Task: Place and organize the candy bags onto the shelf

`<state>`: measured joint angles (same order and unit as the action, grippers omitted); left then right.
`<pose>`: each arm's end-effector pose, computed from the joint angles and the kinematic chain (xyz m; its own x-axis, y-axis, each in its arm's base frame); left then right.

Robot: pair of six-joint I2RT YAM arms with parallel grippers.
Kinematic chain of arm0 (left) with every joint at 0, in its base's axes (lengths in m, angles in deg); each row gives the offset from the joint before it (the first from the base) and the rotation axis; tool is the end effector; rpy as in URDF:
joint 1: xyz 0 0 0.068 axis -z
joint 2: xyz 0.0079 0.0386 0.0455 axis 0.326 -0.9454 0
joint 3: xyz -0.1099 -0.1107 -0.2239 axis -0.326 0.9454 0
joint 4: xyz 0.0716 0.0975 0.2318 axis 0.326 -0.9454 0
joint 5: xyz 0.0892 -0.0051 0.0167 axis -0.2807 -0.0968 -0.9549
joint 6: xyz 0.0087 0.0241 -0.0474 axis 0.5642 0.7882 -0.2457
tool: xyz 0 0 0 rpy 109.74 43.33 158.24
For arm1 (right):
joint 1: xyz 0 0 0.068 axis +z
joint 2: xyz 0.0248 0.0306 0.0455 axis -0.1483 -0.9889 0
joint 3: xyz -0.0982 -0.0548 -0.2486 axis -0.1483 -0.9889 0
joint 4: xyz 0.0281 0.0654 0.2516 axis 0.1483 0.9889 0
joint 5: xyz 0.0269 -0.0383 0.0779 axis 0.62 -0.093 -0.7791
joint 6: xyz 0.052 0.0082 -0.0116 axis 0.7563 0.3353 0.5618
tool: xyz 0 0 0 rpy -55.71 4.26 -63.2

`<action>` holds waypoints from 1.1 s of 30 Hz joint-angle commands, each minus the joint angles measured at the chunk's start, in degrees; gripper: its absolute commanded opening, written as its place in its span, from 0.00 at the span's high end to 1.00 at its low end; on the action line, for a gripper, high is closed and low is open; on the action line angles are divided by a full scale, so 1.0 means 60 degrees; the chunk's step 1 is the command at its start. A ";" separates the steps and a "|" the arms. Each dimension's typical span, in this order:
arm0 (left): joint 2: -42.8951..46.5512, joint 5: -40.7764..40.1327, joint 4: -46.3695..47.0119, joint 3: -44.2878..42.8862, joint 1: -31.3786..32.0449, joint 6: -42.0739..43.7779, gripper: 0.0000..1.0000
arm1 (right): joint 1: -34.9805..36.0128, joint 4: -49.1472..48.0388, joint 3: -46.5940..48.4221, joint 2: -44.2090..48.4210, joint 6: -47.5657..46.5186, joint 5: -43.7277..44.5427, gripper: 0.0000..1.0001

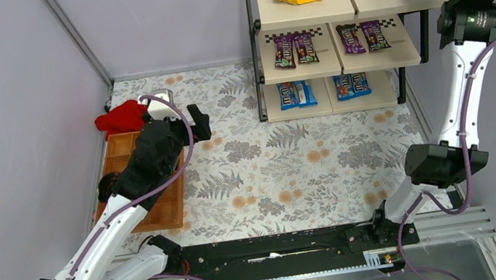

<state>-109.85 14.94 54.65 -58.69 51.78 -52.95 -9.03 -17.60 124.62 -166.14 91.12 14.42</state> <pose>0.1782 -0.1007 0.3635 -0.2651 -0.1748 -0.9482 0.1689 0.9598 -0.2242 0.3191 -0.0931 0.5805 0.2662 0.3643 -0.8924 -0.0128 0.9271 0.3746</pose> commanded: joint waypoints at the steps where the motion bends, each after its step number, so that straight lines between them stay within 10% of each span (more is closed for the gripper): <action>1: 0.0239 -0.0182 0.0556 0.0105 0.0037 0.0114 0.01 | -0.0636 -0.1698 -0.0225 -0.0444 0.2349 -0.1917 1.00; 33: 0.0139 0.0056 0.0556 0.0119 -0.0126 0.0085 0.01 | -0.0684 -0.2503 -0.1583 -0.1218 0.4627 -0.2528 0.99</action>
<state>-109.36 14.86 54.93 -57.86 51.32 -52.95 -13.69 -30.05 115.70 -174.09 116.51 0.65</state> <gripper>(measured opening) 0.987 0.039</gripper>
